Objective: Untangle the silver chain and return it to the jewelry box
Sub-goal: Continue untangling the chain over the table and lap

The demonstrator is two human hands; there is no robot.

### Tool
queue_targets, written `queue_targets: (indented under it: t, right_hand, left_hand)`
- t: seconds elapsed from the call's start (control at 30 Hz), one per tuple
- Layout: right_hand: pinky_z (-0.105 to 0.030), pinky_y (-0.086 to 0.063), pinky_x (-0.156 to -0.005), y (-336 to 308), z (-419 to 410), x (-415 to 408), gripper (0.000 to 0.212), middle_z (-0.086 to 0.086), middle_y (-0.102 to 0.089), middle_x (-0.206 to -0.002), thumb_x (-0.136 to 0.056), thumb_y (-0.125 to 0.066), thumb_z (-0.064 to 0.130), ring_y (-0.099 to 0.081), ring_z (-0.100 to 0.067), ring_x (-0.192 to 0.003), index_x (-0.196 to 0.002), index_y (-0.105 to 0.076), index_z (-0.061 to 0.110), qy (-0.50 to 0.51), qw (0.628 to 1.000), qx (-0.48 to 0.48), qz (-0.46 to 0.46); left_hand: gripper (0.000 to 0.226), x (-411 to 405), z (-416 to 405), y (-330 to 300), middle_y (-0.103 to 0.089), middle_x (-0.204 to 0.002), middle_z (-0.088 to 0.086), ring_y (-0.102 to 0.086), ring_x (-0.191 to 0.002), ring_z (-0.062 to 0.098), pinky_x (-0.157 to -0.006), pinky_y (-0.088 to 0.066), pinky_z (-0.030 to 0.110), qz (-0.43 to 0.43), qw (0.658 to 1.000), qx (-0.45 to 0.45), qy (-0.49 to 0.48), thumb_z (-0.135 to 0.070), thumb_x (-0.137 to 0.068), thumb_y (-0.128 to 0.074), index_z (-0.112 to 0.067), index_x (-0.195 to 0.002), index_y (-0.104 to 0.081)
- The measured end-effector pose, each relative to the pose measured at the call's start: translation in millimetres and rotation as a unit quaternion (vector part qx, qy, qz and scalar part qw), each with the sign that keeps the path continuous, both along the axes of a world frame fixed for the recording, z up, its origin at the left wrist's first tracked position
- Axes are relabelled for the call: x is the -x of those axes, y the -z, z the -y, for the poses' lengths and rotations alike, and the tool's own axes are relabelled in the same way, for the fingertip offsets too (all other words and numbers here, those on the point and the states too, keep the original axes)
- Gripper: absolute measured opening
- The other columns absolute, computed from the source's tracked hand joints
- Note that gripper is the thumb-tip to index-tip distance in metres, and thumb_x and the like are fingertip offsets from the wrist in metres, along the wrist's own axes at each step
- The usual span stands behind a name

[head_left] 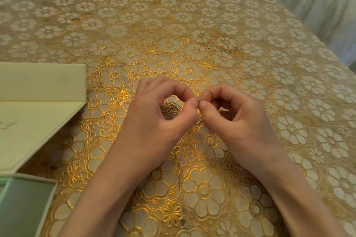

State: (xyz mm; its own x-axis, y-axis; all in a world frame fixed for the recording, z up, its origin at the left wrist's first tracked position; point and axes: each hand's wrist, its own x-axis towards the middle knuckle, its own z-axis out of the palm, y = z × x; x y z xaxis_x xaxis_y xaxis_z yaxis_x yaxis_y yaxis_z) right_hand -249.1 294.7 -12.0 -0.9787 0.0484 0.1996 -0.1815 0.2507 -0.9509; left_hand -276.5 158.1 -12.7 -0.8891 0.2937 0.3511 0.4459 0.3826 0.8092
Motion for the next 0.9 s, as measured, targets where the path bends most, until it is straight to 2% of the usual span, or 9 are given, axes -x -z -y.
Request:
queue_targets:
  t: [0.5, 0.8, 0.9]
  right_hand:
    - [-0.016, -0.039, -0.055, -1.7, 0.0, -0.3, 0.008, 0.009, -0.05, -0.067, -0.074, -0.057, 0.02, -0.045, -0.005, -0.059, -0.067, -0.056, 0.024, 0.003, 1.0, 0.006, -0.003]
    - [-0.013, -0.035, -0.054, -1.6, 0.2, -0.5, 0.008, 0.012, -0.049, -0.062, -0.073, -0.058, 0.02, -0.043, -0.002, -0.056, -0.065, -0.056, 0.021, 0.006, 1.0, 0.004, 0.001]
    - [-0.01, -0.035, -0.053, -2.1, -0.8, -0.2, 0.01, 0.014, -0.05, -0.061, -0.075, -0.057, 0.019, -0.044, 0.0, -0.055, -0.065, -0.056, 0.022, 0.015, 1.0, 0.021, -0.004]
  left_hand:
    - [0.009, -1.0, 0.1, -1.1, -0.057, -0.084, -0.021, -0.042, -0.079, -0.006, -0.072, -0.03, 0.008, 0.011, 1.0, -0.006, 0.001, -0.044, -0.071, -0.05, -0.036, -0.07, -0.054]
    - [0.007, -1.5, -1.8, -1.4, -0.056, -0.078, -0.019, -0.043, -0.081, -0.004, -0.073, -0.031, 0.009, -0.006, 1.0, -0.005, -0.013, -0.041, -0.072, -0.05, -0.034, -0.071, -0.053]
    - [0.009, -2.0, 0.0, -3.9, -0.057, -0.079, -0.02, -0.044, -0.075, -0.002, -0.066, -0.031, 0.01, 0.009, 0.999, -0.035, -0.009, -0.04, -0.072, -0.051, -0.033, -0.069, -0.054]
